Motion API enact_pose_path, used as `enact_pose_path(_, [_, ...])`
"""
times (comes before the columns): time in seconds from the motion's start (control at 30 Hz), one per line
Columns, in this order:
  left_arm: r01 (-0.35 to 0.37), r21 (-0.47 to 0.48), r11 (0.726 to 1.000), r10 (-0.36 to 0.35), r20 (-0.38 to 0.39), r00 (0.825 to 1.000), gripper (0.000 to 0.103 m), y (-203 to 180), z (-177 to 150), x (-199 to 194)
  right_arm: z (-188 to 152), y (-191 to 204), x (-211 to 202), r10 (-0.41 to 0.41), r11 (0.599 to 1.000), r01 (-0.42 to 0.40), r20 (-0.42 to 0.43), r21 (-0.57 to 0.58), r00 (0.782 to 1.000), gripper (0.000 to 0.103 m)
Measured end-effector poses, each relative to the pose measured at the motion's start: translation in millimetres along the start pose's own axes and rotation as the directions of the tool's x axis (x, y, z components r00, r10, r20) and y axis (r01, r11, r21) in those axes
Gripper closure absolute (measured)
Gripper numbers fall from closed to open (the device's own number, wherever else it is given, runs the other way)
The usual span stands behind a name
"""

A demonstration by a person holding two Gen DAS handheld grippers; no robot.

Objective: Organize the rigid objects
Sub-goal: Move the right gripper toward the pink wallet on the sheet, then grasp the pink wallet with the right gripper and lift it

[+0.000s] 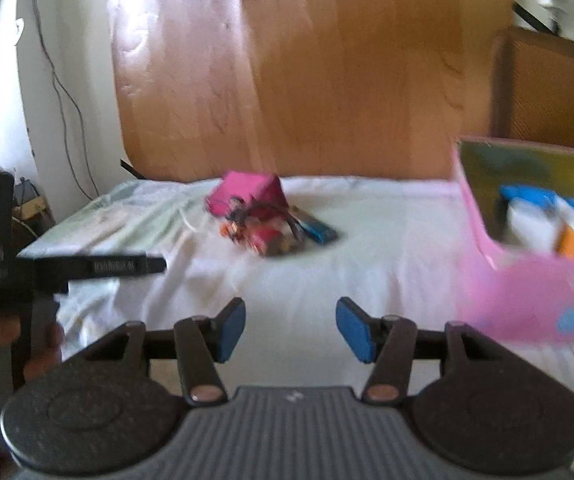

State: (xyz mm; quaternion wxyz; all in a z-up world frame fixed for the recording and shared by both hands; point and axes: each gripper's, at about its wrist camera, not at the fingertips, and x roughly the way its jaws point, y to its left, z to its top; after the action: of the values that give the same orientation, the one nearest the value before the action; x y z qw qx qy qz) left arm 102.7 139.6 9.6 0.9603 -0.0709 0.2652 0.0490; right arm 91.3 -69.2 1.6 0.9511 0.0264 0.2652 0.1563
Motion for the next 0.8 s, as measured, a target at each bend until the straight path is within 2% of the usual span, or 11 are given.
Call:
enact_pose_path(0.33, [-0.027, -0.038, 0.999, 0.027, -0.004, 1.000, 0.047, 7.1, 2.5, 5.2, 66.3, 13.2, 75.2, 0.075, 0.995, -0.074, 0.010, -0.069, 0.997, 0.051])
enact_pose_path(0.43, [-0.027, -0.054, 0.998, 0.027, -0.009, 1.000, 0.047, 10.6, 4.6, 5.8, 90.7, 7.5, 109.7, 0.117, 0.993, -0.116, -0.051, 0.023, 0.992, 0.051])
enact_pose_path(0.5, [-0.022, -0.070, 0.997, 0.021, -0.016, 1.000, 0.047, 13.2, 5.5, 5.8, 102.8, -0.9, 136.4, 0.169, 0.981, -0.155, -0.119, 0.120, 0.978, 0.051])
enact_pose_path(0.57, [-0.015, -0.087, 0.996, 0.013, -0.023, 1.000, 0.047, 15.9, 6.2, 5.6, 106.3, -7.7, 156.2, 0.187, 0.969, -0.155, -0.158, 0.191, 0.970, 0.051])
enact_pose_path(0.67, [-0.005, -0.104, 0.995, 0.002, -0.028, 1.000, 0.047, 18.1, 7.3, 4.6, 108.8, -15.5, 185.2, 0.199, 0.960, -0.149, -0.202, 0.239, 0.959, 0.051])
enact_pose_path(0.7, [-0.003, -0.107, 0.994, 0.000, -0.029, 1.000, 0.047, 18.0, 7.5, 4.8, 108.8, -17.3, 194.4, 0.210, 0.955, -0.153, -0.215, 0.254, 0.954, 0.055])
enact_pose_path(0.73, [-0.002, -0.110, 0.994, -0.001, -0.030, 1.000, 0.047, 17.1, 6.9, 4.0, 108.2, -16.9, 201.4, 0.223, 0.952, -0.163, -0.225, 0.258, 0.949, 0.063])
enact_pose_path(0.8, [0.001, -0.117, 0.993, -0.004, -0.030, 1.000, 0.047, 17.5, 6.9, 4.1, 107.8, -10.5, 210.3, 0.207, 0.963, -0.156, -0.236, 0.219, 0.949, 0.072])
